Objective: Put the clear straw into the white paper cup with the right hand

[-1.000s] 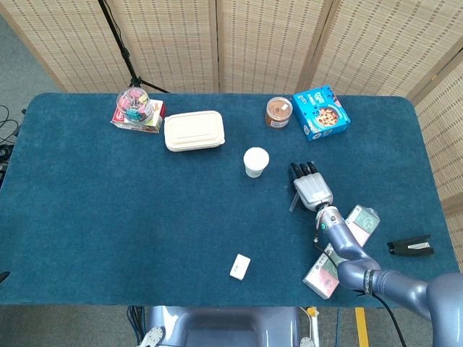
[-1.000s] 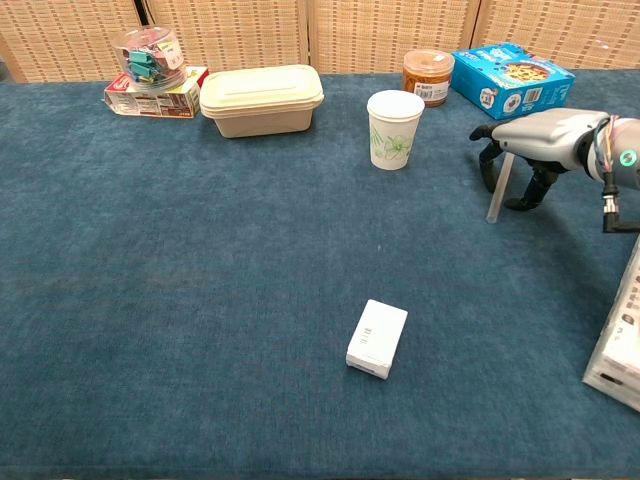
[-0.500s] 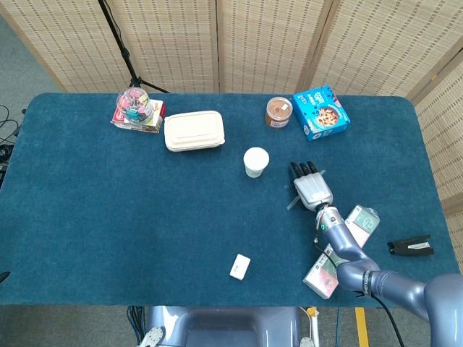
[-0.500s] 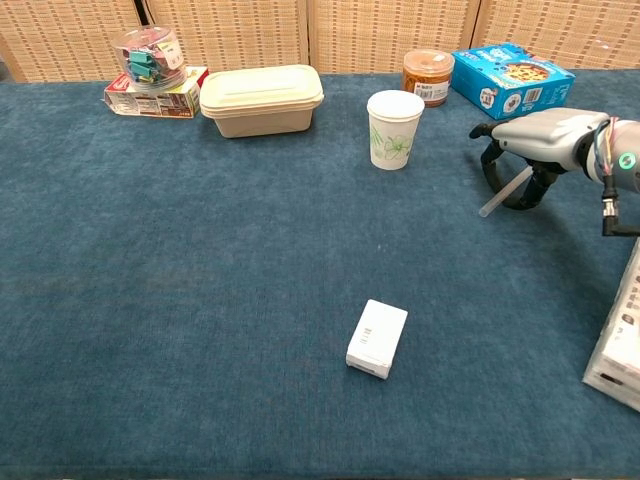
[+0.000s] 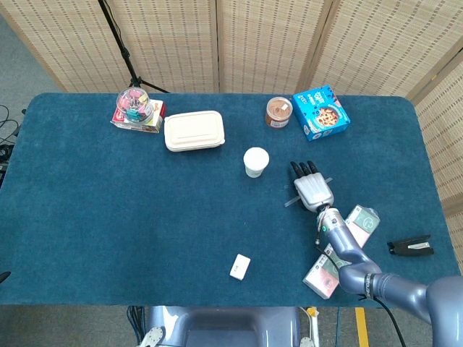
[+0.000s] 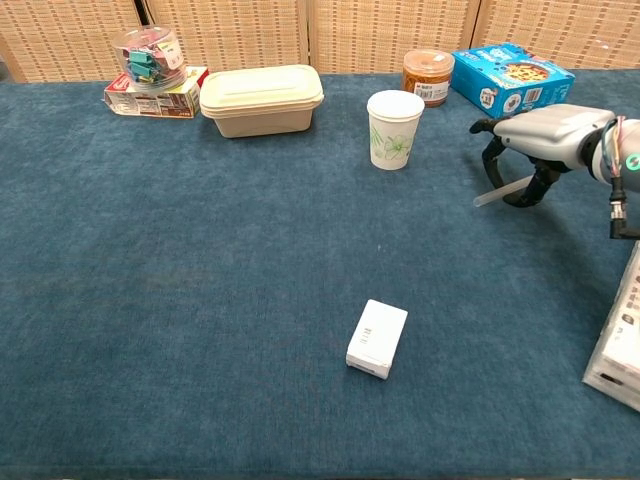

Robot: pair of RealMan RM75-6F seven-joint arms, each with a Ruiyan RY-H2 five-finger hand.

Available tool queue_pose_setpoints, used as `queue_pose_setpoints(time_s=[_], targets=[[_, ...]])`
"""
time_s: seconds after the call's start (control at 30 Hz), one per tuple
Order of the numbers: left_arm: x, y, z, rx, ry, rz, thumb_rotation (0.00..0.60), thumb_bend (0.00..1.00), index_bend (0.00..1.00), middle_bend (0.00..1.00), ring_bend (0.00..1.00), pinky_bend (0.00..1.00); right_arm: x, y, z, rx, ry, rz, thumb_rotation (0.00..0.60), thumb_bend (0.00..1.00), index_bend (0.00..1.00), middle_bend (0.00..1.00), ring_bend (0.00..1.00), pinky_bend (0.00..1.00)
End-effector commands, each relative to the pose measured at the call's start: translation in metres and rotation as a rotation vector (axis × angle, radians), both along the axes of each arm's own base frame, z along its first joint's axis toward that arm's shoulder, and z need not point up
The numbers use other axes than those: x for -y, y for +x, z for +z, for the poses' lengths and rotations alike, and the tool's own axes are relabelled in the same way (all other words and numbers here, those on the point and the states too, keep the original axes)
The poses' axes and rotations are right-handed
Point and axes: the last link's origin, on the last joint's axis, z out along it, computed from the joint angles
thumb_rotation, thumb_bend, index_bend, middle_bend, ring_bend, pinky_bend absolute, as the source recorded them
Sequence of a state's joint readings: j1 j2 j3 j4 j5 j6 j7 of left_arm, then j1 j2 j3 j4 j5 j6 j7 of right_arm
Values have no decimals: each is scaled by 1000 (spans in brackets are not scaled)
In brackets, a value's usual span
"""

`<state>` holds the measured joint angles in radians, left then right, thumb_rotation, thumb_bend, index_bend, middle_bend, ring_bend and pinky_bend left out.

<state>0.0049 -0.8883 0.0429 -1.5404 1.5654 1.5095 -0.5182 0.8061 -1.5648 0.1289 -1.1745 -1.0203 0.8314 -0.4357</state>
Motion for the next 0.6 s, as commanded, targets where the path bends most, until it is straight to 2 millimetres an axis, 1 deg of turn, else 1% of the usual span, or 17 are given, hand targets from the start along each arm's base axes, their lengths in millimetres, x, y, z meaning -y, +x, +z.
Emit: queue_pose_setpoints(time_s=[0.03,0.43,0.6], targets=[[0,0,0,-1,-2,-1,600,0,0,0,0,0,-2,3,6,16,-11,20,600,461,541,0,0,0],[1,1,0,0,-3,-4,600,0,0,0,0,0,-4,22,26,59,-38,61,600,472,559,0,0,0],[1,0,1,3,-2,-4,600,0,0,0,0,0,-5,40,37,101,-49,87,600,475,565,0,0,0]])
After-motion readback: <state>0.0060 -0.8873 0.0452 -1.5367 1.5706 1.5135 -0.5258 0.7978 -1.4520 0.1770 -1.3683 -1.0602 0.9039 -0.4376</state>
